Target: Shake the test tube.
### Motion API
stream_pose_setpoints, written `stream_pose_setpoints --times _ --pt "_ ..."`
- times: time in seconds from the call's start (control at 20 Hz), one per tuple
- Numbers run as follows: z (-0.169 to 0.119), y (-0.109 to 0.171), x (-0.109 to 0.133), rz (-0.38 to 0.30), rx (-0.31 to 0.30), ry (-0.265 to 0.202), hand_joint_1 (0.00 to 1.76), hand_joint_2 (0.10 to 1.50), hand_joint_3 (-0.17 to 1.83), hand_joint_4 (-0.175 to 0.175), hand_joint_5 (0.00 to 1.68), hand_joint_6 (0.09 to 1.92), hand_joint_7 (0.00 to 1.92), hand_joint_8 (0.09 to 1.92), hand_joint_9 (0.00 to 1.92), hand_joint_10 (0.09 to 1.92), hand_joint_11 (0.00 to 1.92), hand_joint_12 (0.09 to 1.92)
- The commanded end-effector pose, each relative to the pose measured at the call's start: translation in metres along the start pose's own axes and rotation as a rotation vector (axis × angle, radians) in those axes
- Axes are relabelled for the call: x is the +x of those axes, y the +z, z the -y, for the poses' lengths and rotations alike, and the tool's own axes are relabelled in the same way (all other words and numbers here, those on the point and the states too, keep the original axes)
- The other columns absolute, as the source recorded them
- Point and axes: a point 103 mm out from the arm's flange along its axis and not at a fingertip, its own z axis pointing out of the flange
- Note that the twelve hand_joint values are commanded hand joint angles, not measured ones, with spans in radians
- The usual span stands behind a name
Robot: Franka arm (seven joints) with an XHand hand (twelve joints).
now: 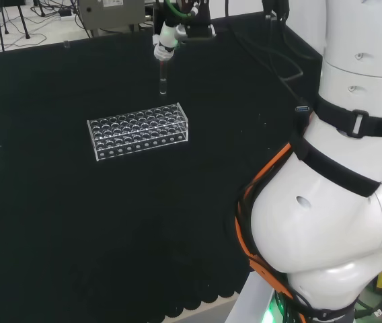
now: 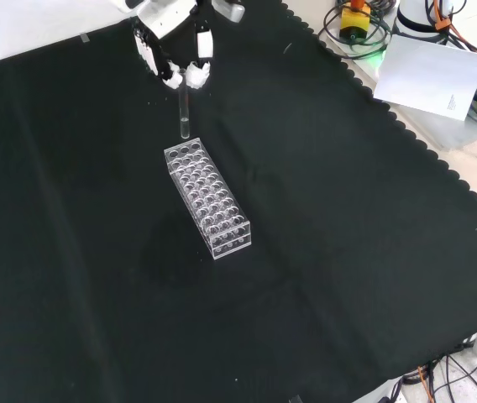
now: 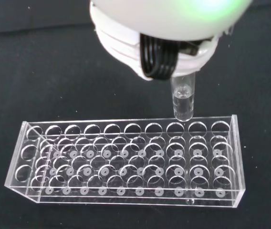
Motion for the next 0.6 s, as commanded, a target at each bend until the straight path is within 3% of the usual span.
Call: stream_pose_setpoints --times 0.05,0.35,0.6 --pt "0.010 -0.006 0.001 0.010 -0.006 -0.003 1.44 0.55 0.74 -0.175 1.34 0.53 1.40 0.70 1.44 0.24 1.17 1.07" --pt "0.014 -0.007 0.008 -0.003 -0.014 -0.007 1.44 0.55 0.75 -0.175 1.34 0.53 1.40 0.70 1.45 0.24 1.18 1.07" --pt "0.014 -0.011 0.034 -0.017 -0.025 -0.055 1.44 0.55 0.75 -0.175 1.34 0.53 1.41 0.70 1.45 0.23 1.18 1.07"
